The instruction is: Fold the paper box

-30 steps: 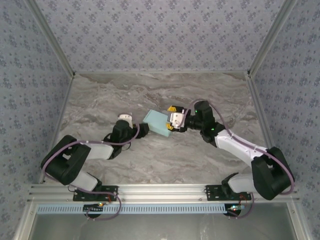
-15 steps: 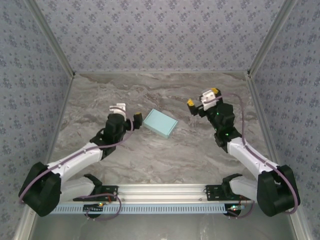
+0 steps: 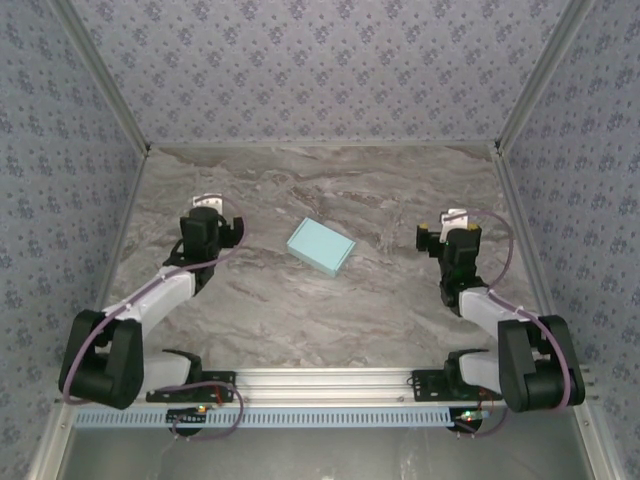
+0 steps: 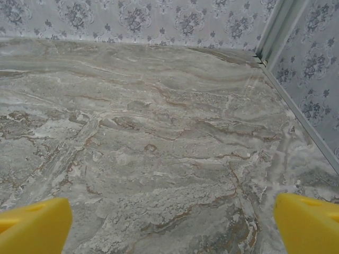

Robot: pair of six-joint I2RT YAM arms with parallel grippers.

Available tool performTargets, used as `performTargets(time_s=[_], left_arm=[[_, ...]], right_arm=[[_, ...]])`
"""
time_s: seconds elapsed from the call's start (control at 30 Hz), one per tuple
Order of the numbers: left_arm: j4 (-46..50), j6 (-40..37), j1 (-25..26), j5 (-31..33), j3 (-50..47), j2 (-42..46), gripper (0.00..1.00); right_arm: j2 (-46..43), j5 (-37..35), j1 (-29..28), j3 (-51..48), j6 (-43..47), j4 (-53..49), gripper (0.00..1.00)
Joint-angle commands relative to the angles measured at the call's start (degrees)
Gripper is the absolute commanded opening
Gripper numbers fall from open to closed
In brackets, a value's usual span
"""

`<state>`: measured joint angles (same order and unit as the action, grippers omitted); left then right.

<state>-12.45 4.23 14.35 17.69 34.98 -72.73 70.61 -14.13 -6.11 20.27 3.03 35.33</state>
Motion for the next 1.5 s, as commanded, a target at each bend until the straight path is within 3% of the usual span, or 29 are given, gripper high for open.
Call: performTargets(time_s=[0.0,0.3,0.4,0.5,0.57,0.6,0.7,1.47], left_arm=[[-7.35,-5.25,-3.19,-2.75,-2.80,-2.53,0.99],[-28.53,-3.42,-13.06,-9.79,-10.95,-9.13,0.99],[-36.84,-2.13,-14.57,-11.25,-12.16,-15.74,0.99],[-36.23,-3.59,-15.31,-17.04,-12.10,-15.41,0.99],[-34.70,-3.47,-15.38,-17.21,-11.55,-15.25,0.99],[-33.84,-2.87,-15.63,-16.85,-11.24,-15.07,0.99],[-33.63,-2.42,-15.94,-16.68,-11.12,-15.12,0.99],[-33.87,-2.57,-15.91,-16.66,-11.23,-15.09,0.99]], right_arm=[[2.33,-0.19,0.87,2.23,2.21,3.52,1.00],[1.87,4.15,4.16,1.67,-0.12,1.81,1.00],[6.21,4.52,4.79,-1.81,-0.85,9.84,1.00],[12.66,4.40,4.78,-4.89,-0.72,20.58,1.00],[17.59,3.69,3.88,-4.97,0.47,26.21,1.00],[16.67,1.35,2.57,-3.82,1.09,22.19,1.00],[16.23,7.89,5.77,-0.50,-0.48,14.75,1.00],[16.64,14.09,8.68,2.77,-1.99,9.48,1.00]])
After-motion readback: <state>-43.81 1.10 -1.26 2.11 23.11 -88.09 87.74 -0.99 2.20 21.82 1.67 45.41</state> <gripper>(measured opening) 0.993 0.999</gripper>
